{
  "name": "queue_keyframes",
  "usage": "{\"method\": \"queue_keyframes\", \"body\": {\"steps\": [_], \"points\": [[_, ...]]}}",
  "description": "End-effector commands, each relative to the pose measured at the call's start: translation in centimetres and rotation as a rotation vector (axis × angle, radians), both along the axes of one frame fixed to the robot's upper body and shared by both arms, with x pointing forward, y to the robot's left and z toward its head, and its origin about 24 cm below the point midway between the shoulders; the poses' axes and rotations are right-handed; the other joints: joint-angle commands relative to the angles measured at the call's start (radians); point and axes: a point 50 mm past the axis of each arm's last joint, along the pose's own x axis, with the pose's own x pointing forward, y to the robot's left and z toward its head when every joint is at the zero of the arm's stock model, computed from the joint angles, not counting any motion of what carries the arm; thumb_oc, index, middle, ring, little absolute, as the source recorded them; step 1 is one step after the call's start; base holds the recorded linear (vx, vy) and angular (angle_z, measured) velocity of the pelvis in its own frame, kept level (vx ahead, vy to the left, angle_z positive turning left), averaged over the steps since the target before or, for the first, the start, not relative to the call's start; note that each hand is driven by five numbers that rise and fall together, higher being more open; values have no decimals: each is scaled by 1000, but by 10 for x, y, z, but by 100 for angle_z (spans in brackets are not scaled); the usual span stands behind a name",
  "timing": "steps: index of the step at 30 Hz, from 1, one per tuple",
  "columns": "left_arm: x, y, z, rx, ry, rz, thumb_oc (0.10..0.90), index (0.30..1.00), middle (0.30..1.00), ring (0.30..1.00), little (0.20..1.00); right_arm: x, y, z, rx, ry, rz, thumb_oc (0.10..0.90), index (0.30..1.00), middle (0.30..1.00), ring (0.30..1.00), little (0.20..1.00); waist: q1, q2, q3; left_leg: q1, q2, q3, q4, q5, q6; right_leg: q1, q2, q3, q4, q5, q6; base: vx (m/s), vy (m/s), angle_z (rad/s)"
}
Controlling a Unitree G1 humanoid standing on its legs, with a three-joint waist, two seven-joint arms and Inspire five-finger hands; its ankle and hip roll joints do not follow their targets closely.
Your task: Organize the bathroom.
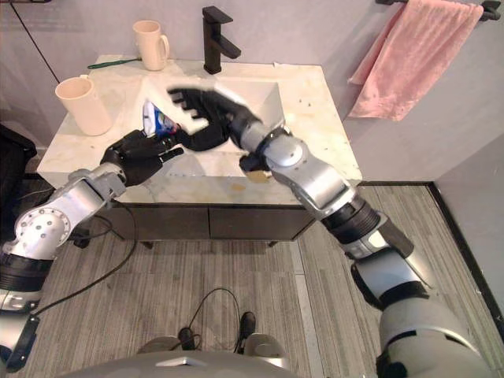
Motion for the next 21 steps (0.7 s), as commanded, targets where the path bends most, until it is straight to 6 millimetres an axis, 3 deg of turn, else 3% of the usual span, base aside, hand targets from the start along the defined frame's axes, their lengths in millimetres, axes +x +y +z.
{"method": "queue_keyframes", "body": {"steps": [1,6,14,21], "points": [[-1,5,55,-85,-265,-12,400,300,300,300,300,-7,19,21,76,-52,103,800,900,900,900,900,5,2,-119,-49,52,-16,72,1,-14,-58,-19,1,61,-150,63,17,-42,0],[1,9,57,-77,-260,1,400,300,300,300,300,-4,14,26,61,-137,95,800,900,900,900,900,4,0,-120,-48,59,-10,66,8,-17,-49,-18,-4,51,-148,63,13,-27,0],[0,12,42,-125,-182,3,400,300,300,300,300,-10,1,69,64,-450,17,800,900,900,900,900,-6,13,-122,-50,54,-13,75,0,-12,-44,-15,15,45,-149,64,1,1,0],[-7,19,30,-174,-161,69,400,300,300,300,300,-26,-1,90,54,-628,7,800,900,900,900,900,-9,20,-123,-50,50,-13,68,-1,-8,-43,-11,26,42,-153,61,6,14,-7]]}}
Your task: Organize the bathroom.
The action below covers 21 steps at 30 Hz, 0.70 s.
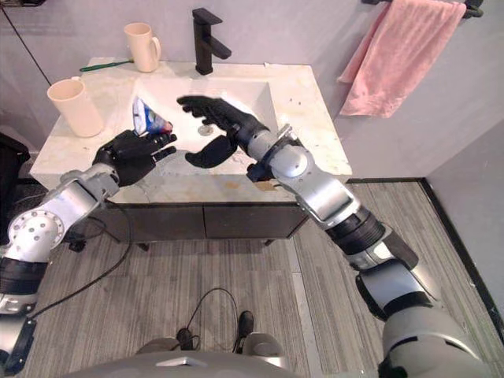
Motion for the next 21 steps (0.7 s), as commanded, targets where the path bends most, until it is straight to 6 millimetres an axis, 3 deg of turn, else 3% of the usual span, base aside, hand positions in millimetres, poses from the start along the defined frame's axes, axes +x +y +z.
{"method": "queue_keyframes", "body": {"steps": [1,14,21], "points": [[-4,9,35,-169,-187,42,400,300,300,300,300,-21,9,72,75,-380,68,800,900,900,900,900,5,30,-122,-50,51,-28,67,-10,-6,-33,-14,3,42,-154,60,0,0,0],[-11,44,39,-125,-291,208,400,300,300,300,300,-32,3,62,133,-286,82,800,900,900,900,900,-9,26,-125,-52,61,-24,61,1,-14,-23,3,29,37,-166,48,8,0,0],[-10,44,45,-114,-307,208,400,300,300,300,300,-39,7,66,142,-309,116,800,900,900,900,900,-12,25,-122,-57,65,-21,59,4,-16,-24,4,31,33,-167,47,0,0,0]]}}
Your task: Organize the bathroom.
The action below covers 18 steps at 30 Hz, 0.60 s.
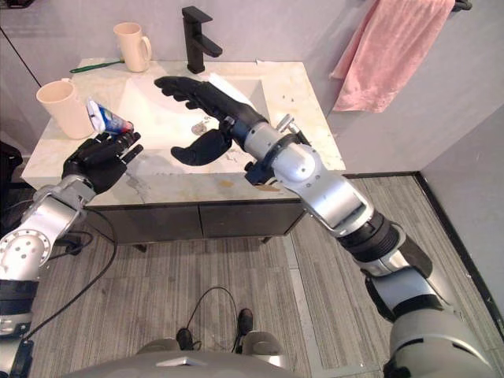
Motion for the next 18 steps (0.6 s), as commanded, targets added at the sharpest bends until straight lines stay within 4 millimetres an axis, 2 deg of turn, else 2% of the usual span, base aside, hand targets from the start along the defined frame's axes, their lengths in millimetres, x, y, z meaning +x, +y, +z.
{"method": "queue_keyframes", "body": {"steps": [1,4,8,11,12,18], "points": [[2,2,50,6,-254,-22,400,300,300,300,300,-15,3,47,156,-208,54,800,900,900,900,900,8,24,-121,-51,63,-24,57,5,-16,-14,1,25,33,-169,47,0,0,0],[2,-2,47,-12,-244,-46,400,300,300,300,300,-17,5,50,163,-230,63,800,900,900,900,900,9,25,-121,-50,62,-25,53,7,-16,-12,1,25,31,-168,47,0,0,0],[3,-18,45,-43,-226,-140,400,300,300,300,300,-20,12,57,176,-284,90,800,900,900,900,900,10,28,-125,-51,61,-30,54,9,-18,-7,2,27,26,-166,47,0,0,0],[3,-20,45,-47,-231,-154,400,300,300,300,300,-20,13,58,186,-280,96,800,900,900,900,900,11,29,-125,-50,61,-31,54,9,-18,-6,1,26,26,-167,46,0,0,0],[2,-28,48,-62,-245,-201,400,300,300,300,300,-20,16,59,211,-269,123,800,900,900,900,900,13,29,-128,-51,61,-32,55,10,-19,-1,1,25,26,-170,45,15,34,0],[2,-44,51,-35,-256,-276,400,300,300,300,300,-22,27,57,244,-258,174,800,900,900,900,900,19,29,-133,-51,61,-38,57,13,-20,8,-1,20,24,-173,42,3,5,0]]}}
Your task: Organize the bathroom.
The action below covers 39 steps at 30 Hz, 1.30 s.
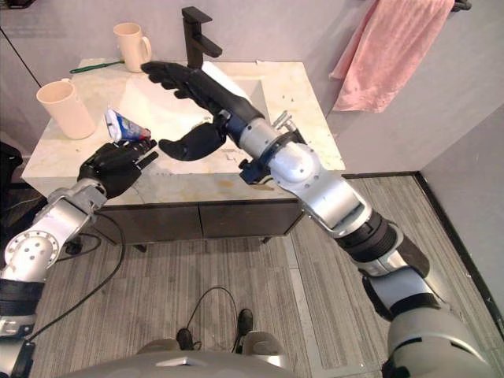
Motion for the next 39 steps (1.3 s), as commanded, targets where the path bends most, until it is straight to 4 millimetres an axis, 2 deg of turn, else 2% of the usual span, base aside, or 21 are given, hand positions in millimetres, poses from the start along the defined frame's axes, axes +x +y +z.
{"method": "queue_keyframes", "body": {"steps": [1,18,27,38,39], "points": [[4,-23,59,-63,-272,-146,400,300,300,300,300,-16,18,48,149,-216,115,800,900,900,900,900,16,29,-133,-53,62,-37,56,12,-20,7,0,20,22,-173,43,0,0,0],[5,-15,61,-51,-298,-119,400,300,300,300,300,-14,27,33,131,-115,172,800,900,900,900,900,19,33,-134,-56,67,-40,60,22,-29,19,1,15,10,-174,37,0,0,0],[5,-21,65,-69,-315,-127,400,300,300,300,300,-17,38,24,141,-60,219,800,900,900,900,900,16,38,-132,-55,68,-39,59,25,-30,23,1,18,5,-174,35,0,0,0],[7,-27,66,-92,-305,-137,400,300,300,300,300,-17,44,25,145,-80,224,800,900,900,900,900,16,41,-133,-54,70,-39,60,30,-32,27,3,19,0,-173,33,0,0,0],[6,-26,65,-95,-305,-133,400,300,300,300,300,-17,44,25,142,-81,225,538,507,507,507,507,16,41,-134,-55,70,-40,61,30,-32,28,3,19,-1,-174,33,0,0,0]]}}
